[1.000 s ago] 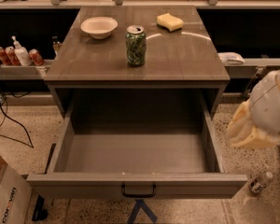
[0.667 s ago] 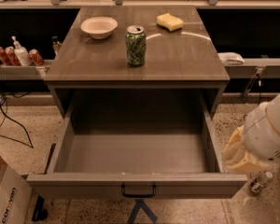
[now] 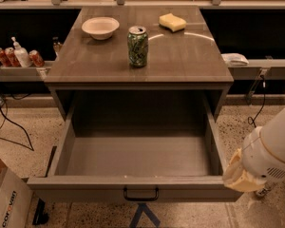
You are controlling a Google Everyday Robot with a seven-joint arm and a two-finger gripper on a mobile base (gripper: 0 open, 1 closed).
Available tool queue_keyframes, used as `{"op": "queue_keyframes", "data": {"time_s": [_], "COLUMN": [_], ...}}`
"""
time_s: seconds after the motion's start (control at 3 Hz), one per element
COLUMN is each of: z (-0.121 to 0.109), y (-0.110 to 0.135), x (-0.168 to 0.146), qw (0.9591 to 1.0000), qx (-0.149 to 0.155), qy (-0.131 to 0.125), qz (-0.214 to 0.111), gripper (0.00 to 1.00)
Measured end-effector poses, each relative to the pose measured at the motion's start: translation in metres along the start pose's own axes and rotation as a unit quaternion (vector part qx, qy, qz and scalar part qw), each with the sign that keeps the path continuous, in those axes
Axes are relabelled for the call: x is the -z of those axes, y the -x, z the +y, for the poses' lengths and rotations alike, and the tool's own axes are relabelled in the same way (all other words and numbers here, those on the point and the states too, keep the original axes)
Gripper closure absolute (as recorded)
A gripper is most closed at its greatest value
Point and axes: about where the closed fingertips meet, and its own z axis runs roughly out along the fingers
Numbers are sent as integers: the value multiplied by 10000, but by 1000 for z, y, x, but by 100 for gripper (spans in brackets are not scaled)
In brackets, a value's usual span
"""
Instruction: Close top drawer
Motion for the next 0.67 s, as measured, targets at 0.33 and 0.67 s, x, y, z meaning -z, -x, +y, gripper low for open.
{"op": "queue_keyframes", "data": {"time_s": [0.33, 0.67], "z": [4, 7], "y": [-3, -14], "x": [-18, -55], "qw": [9997, 9993], "qx": [-61, -97], "qy": [137, 267], "qz": [191, 241], "gripper": [100, 100]}}
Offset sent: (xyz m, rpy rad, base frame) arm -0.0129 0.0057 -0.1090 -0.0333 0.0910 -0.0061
